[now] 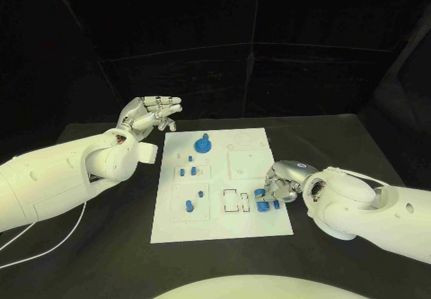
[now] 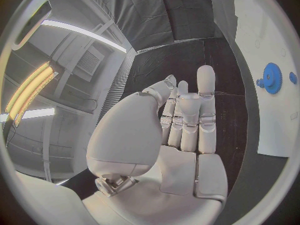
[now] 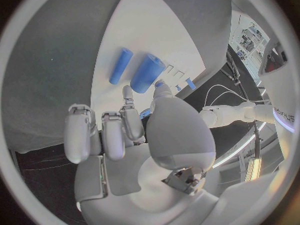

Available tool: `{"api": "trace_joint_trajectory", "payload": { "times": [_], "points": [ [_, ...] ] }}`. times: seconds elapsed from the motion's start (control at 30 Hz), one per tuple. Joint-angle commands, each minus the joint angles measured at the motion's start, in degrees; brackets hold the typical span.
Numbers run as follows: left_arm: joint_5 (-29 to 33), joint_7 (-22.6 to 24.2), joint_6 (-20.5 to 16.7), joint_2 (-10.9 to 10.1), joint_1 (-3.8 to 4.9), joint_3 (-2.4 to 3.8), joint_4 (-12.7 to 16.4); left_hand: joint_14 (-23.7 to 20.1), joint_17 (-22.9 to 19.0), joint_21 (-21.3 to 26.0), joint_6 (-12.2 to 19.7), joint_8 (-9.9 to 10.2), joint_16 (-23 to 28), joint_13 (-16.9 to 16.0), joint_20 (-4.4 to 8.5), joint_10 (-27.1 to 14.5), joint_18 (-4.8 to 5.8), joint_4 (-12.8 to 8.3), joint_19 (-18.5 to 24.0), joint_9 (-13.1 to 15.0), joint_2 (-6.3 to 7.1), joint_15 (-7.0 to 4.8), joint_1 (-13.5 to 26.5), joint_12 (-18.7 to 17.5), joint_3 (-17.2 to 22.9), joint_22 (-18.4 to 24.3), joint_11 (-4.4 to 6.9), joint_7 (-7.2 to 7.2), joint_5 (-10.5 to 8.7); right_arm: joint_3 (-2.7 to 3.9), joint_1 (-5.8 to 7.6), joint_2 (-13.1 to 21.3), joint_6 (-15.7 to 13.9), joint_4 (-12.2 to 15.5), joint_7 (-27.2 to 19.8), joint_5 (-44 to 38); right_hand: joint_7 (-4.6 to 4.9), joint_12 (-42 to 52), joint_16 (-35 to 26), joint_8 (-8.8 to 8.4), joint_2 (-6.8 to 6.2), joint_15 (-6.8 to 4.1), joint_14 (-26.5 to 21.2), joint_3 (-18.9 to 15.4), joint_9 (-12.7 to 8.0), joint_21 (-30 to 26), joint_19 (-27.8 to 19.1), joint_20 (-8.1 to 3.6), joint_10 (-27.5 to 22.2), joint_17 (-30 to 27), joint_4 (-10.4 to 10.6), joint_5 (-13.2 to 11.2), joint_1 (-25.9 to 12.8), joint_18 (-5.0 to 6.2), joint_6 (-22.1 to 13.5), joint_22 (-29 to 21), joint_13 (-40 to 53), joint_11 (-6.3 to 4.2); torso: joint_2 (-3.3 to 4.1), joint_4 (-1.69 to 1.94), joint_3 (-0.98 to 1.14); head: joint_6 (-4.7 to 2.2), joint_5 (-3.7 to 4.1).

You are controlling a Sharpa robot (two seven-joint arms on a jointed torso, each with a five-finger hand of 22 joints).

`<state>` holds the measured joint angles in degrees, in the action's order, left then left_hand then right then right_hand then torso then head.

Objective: Assemble the parts on the task board

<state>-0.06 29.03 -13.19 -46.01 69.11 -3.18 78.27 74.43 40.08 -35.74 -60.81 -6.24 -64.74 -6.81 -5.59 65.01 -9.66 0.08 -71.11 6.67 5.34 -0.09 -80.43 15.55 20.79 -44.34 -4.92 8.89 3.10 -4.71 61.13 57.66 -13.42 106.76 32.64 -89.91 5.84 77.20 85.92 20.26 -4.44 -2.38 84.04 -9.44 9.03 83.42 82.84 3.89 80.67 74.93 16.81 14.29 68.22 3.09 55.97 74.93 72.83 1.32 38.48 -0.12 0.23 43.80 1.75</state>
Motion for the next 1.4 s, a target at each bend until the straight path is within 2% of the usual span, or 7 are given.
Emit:
{"api": "trace_joint_trajectory", "payload": {
  "times": [0.03, 0.5, 0.73, 0.87, 1.0, 1.27, 1.4],
  "points": [
    [0.1, 0.4, 0.7, 0.0, 0.10, 0.05, 0.1, -0.4, -0.1, 0.2, -0.3, -0.3, 0.1, -0.1, -0.19, -0.3, -0.78, -0.1, 0.3, -0.1, -0.17, 0.16, 0.1, 0.2, -0.3, 0.1, 0.12, 0.14, -0.18, 0.00, -0.09, -0.4, 2.7, -0.2, 0.5, -0.8, -0.14, 0.4, 0.3, 0.43, 0.21, -0.19, 4.2, -0.5, 0.1, 0.2, 0.5, 0.00, 0.5, 5.3, 0.0, -0.3, -0.6, -0.63, 0.1, 5.5, 0.1, -0.08, 0.00, 0.06, 0.05, 0.17, -0.03],
    [0.1, 0.3, 0.9, -0.2, 0.10, 0.05, 0.2, -0.4, -0.1, 0.2, -0.3, -0.3, 0.1, -0.1, -0.19, -0.3, -0.78, -0.1, 0.3, -0.1, -0.17, 0.16, 0.1, 0.2, -0.3, 0.1, 0.12, 0.14, -0.18, 0.00, -1.72, -2.4, 3.8, -2.1, 0.6, -0.8, -0.32, 0.3, 0.2, 1.13, 1.46, -0.34, 4.2, -0.2, 0.6, 0.2, 0.4, -0.14, 0.5, 5.2, -0.2, 0.4, 0.4, -0.63, 0.2, 5.5, 0.4, -0.25, -0.04, 0.09, 0.03, 0.67, -0.35],
    [0.1, 0.3, 1.0, -0.2, 0.10, 0.05, 0.2, -0.4, -0.1, 0.3, -0.3, -0.4, 0.1, -0.1, -0.20, -0.4, -0.78, 0.0, 0.3, -0.1, -0.16, 0.16, 0.3, 0.3, -0.4, 0.1, 0.13, 0.12, -0.18, 0.00, -1.89, -2.7, 3.2, -2.5, 0.8, -1.2, -0.57, 0.3, 0.3, 1.98, 2.91, -0.51, 4.2, -0.1, 1.1, 0.2, 0.5, -0.28, 0.7, 5.5, -0.5, 2.9, 2.2, -0.64, 0.5, 5.6, 1.0, -0.46, -0.07, 0.09, -0.01, 0.75, -0.43],
    [0.1, 0.2, 1.0, -0.2, 0.10, 0.05, 0.2, -0.4, -0.1, 0.3, -0.3, -0.4, 0.1, -0.1, -0.20, -0.4, -0.78, 0.0, 0.3, -0.1, -0.16, 0.16, 0.3, 0.3, -0.4, 0.1, 0.13, 0.12, -0.18, 0.01, -1.93, -2.5, 1.5, -2.0, 1.2, -0.7, -0.96, 0.4, 0.4, 2.69, 4.88, -0.80, 4.2, 0.8, 1.7, 0.3, 0.6, -0.51, 0.9, 5.8, -1.0, 5.7, 4.5, -0.68, 1.3, 5.7, 1.4, -0.82, -0.07, -0.04, 0.04, 0.75, -0.45],
    [0.1, 0.2, 1.1, -0.2, 0.10, 0.05, 0.2, -0.4, -0.1, 0.3, -0.3, -0.4, 0.1, -0.1, -0.20, -0.4, -0.78, 0.0, 0.3, -0.1, -0.16, 0.16, 0.3, 0.3, -0.4, 0.1, 0.13, 0.12, -0.18, 0.02, -1.94, -1.9, -0.9, -0.8, 1.6, 0.3, -1.31, 0.5, 0.6, 3.22, 5.62, -1.06, 4.3, 0.9, 2.3, 0.5, 0.8, -0.76, 1.2, 6.1, -1.3, 8.2, 5.8, -0.74, 2.1, 6.0, 1.9, -1.14, -0.08, -0.04, 0.10, 0.68, -0.43],
    [0.1, 0.0, 1.4, -0.1, 0.10, 0.04, 0.0, -0.4, -0.2, 0.3, -0.3, -0.4, 0.1, -0.1, -0.20, -0.4, -0.78, 0.0, 0.3, -0.1, -0.17, 0.16, 0.3, 0.4, -0.4, 0.1, 0.13, 0.11, -0.18, 0.07, -1.91, -0.5, -7.7, 2.4, 2.1, 5.2, -1.58, 0.8, 0.7, 3.62, 5.81, -1.30, 4.4, 0.1, 3.0, 0.8, 1.2, -1.01, 1.7, 6.6, -0.7, 7.8, 5.6, -0.88, 2.6, 6.5, 2.6, -1.40, -0.20, 0.14, -0.10, 0.51, -0.25],
    [0.1, -0.1, 1.6, 0.0, 0.09, 0.04, 0.0, -0.5, -0.3, 0.3, -0.2, -0.4, 0.2, -0.1, -0.20, -0.5, -0.78, 0.0, 0.3, -0.1, -0.20, 0.16, 0.3, 0.4, -0.4, 0.1, 0.13, 0.11, -0.18, 0.09, -1.88, -0.5, -10.1, 3.1, 2.3, 6.9, -1.60, 0.9, 0.8, 3.63, 5.94, -1.32, 4.4, 0.1, 3.0, 0.9, 1.2, -1.03, 1.7, 6.7, -0.6, 7.7, 5.5, -0.89, 2.6, 6.6, 2.7, -1.41, -0.08, 0.24, -0.05, 0.36, -0.41]
  ]
}}
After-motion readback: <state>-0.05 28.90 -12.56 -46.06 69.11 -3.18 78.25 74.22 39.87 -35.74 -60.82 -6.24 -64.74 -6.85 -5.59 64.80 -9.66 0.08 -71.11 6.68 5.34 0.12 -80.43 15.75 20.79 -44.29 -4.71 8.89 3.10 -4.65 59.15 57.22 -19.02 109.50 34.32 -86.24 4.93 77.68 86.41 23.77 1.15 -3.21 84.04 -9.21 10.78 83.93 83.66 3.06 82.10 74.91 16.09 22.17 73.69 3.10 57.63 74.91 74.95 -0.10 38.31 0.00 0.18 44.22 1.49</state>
